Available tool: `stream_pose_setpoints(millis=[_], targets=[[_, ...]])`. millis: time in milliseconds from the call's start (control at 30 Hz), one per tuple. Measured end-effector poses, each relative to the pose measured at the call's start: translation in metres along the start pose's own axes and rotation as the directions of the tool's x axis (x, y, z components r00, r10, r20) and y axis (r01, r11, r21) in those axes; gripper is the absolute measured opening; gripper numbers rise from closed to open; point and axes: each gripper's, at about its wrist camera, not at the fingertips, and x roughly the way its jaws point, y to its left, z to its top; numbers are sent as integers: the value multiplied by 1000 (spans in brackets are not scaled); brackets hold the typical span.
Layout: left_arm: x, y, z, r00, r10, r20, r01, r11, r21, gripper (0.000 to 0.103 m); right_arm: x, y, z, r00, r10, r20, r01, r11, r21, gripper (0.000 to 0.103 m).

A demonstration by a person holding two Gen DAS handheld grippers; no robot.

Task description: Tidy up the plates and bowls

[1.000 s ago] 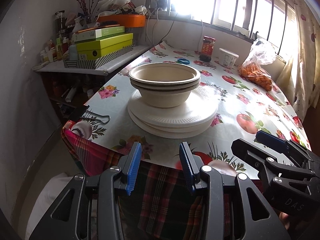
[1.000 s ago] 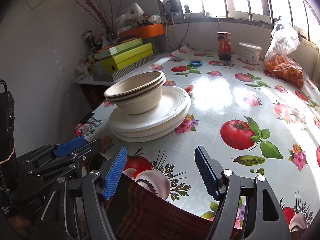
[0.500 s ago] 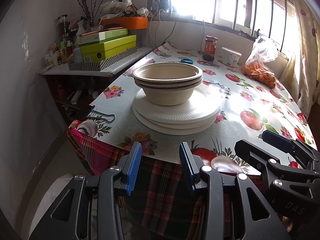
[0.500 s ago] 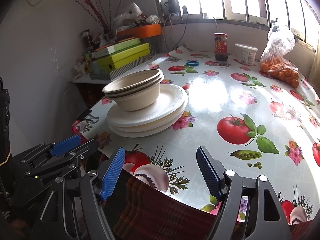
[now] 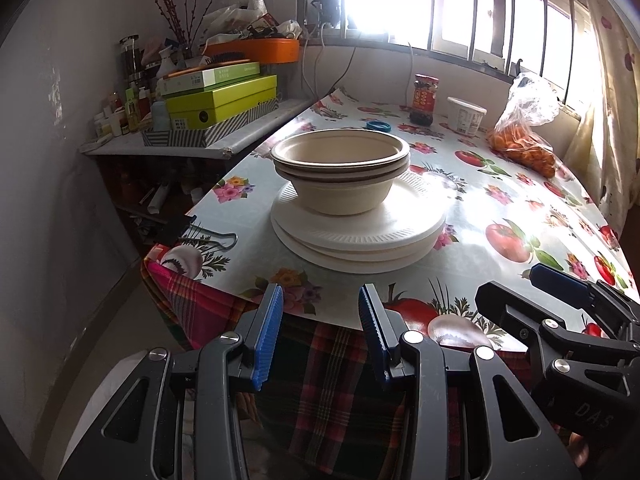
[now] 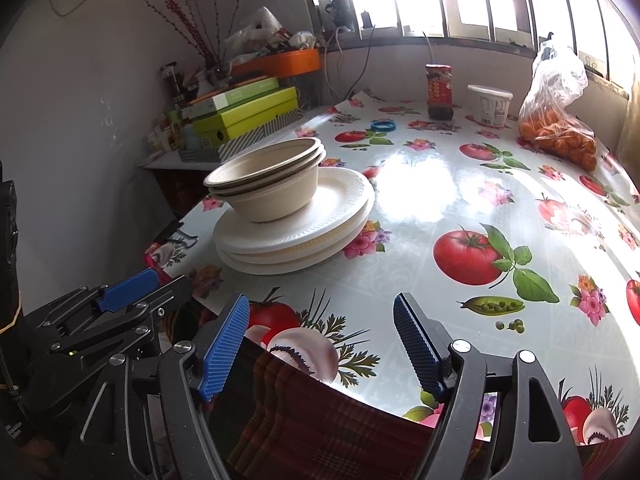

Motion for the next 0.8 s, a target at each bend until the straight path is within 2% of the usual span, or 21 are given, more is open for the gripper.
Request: stream_pose_setpoints(millis=[800], targets=[[2,-1,1,1000,21,-3,-21,1000,8,41,-1,-2,0,1000,0,0,0,1000,2,76]])
